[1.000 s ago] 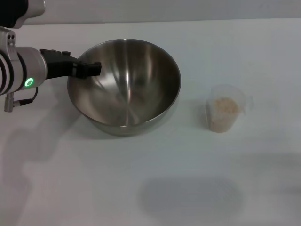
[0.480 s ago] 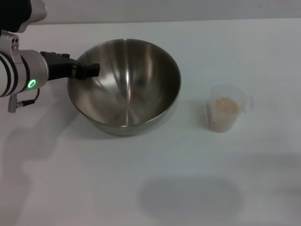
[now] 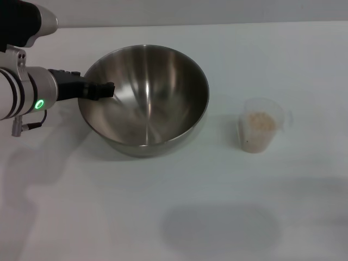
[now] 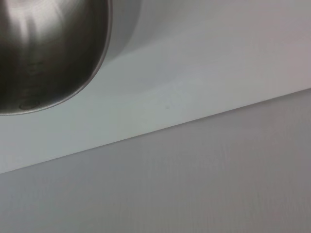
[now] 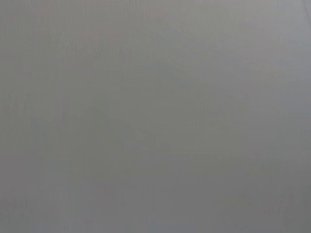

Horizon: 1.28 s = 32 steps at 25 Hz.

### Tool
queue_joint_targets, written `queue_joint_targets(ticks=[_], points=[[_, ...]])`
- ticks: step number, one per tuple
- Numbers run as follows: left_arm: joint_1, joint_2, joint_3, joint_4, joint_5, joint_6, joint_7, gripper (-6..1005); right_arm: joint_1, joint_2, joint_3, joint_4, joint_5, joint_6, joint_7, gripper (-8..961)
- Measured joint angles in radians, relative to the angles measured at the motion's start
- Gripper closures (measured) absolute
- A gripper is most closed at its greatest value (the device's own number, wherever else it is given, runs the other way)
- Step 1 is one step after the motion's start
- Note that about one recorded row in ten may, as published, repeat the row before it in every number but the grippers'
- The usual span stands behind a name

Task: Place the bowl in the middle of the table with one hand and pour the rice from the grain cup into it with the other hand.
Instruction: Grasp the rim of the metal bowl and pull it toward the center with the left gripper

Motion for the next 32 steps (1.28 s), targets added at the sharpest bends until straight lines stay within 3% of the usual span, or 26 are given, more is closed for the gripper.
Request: queue_joint_targets(ticks=[16,27,32], points=[[0.001,0.0,0.013,-0.005,0.001,-0.003,-0.001,174,0.005,0.0,0.0,0.001,0.0,-0.003,0.0,122],[-0.022,0.002,0.013,0.001,0.001,-0.03,0.016,344,0.002,0.0,0.0,0.001,0.0,-0.004,0.0,123],[-0.024,0.003,0.011,-0.001,0.003,-0.036,0.024,544,0.001,0.0,0.0,0.002,0.0,-0.004,0.0,123]])
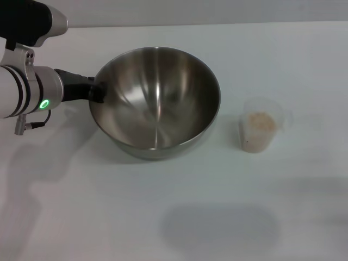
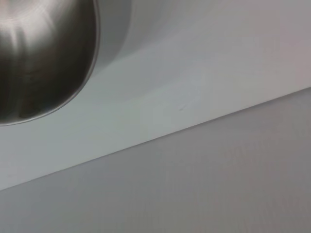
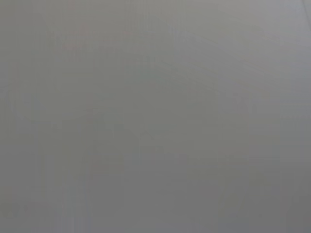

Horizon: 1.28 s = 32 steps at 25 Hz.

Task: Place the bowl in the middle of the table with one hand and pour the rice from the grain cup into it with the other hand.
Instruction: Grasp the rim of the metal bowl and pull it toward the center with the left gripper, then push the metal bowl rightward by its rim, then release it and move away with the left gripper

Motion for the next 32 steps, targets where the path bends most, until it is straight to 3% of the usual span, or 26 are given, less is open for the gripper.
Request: queue_joint_targets(ticks=[1,3,8,14,22,32], points=[[-0.002,0.0,-0.001,0.001,-0.001,-0.001,0.001,584,0.0,0.0,0.0,0.0,0.0,0.0,0.0,123],[-0.002,0.0,-0.001,-0.002,-0.006,-0.004,0.002,816,-0.001,0.0,0.0,0.0,0.0,0.0,0.0,123],[-0.004,0.0,-0.008,-0.013,-0.008,-0.029,0.004,913,-0.001,0.0,0.0,0.0,0.0,0.0,0.0,122],[-0.011,0.002,-0.019,-0.029,-0.015,-0.048,0.005,917,-0.002,0.0,0.0,0.0,0.0,-0.002,0.0,122],[-0.044,0.001,-0.13,-0.031,-0.139,-0.131,0.098,946,-0.002,0.0,0.0,0.0,0.0,-0.003,0.0,122],[-0.064,0.004,-0.231,-0.024,-0.162,-0.214,0.111,957,0.002,0.0,-0.011,0.003,0.0,-0.003,0.0,123]])
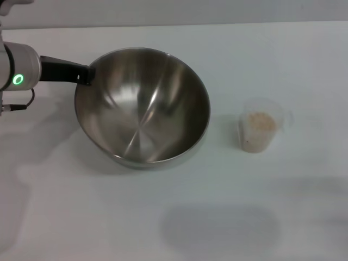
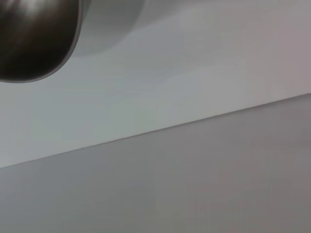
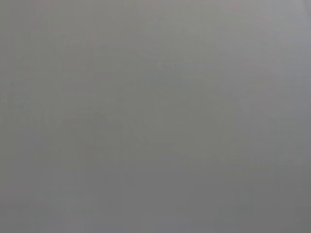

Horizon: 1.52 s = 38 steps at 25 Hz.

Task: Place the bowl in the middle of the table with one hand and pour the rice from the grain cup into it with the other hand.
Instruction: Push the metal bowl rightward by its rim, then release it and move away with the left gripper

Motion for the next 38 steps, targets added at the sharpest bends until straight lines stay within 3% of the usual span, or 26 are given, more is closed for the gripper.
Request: queue_joint_targets(ticks=[5,14,22,38], points=[[-0.011,0.0,-0.053,0.012,-0.02,-0.047,0.04,957,0.0,0.0,-0.002,0.0,0.0,0.001,0.0,123],[-0.034,0.001,-0.193,0.055,-0.182,-0.161,0.193,956,-0.001,0.0,-0.002,0.0,0.0,0.005,0.0,123],[-0.068,0.001,-0.268,0.089,-0.196,-0.24,0.2,950,0.002,0.0,-0.002,0.0,0.0,0.005,0.0,122],[-0.057,0.0,-0.279,0.081,-0.2,-0.374,0.245,936,0.006,0.0,-0.01,0.0,0.0,0.012,0.0,123]])
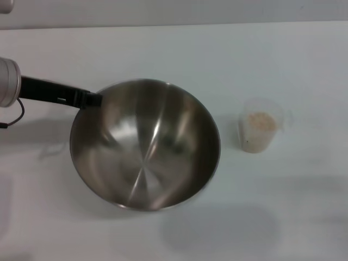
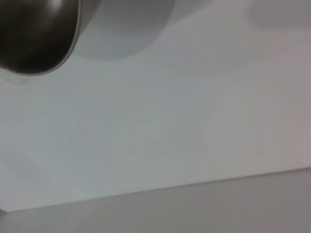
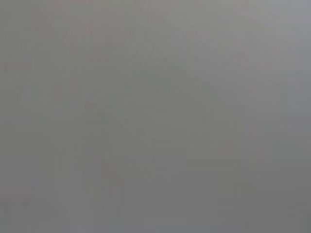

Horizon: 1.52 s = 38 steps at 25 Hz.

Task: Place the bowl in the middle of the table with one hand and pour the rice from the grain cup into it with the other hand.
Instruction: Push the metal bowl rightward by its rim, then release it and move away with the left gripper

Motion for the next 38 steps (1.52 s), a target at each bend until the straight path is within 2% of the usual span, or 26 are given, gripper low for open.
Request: queue_joint_targets(ticks=[7,15,27,38], points=[[0.026,-0.003,0.015,-0.003,-0.073,-0.051,0.052,930,0.001,0.0,-0.006,0.0,0.0,0.0,0.0,123],[0.035,-0.004,0.053,0.004,-0.08,-0.064,0.065,923,0.005,0.0,-0.006,0.0,0.0,-0.002,0.0,123],[0.041,-0.008,0.116,0.016,-0.087,-0.032,0.066,913,0.012,0.0,-0.017,0.001,0.0,-0.002,0.0,122],[0.038,-0.008,0.13,0.041,-0.111,-0.005,0.092,904,0.012,0.0,-0.017,0.002,0.0,-0.006,0.0,123]])
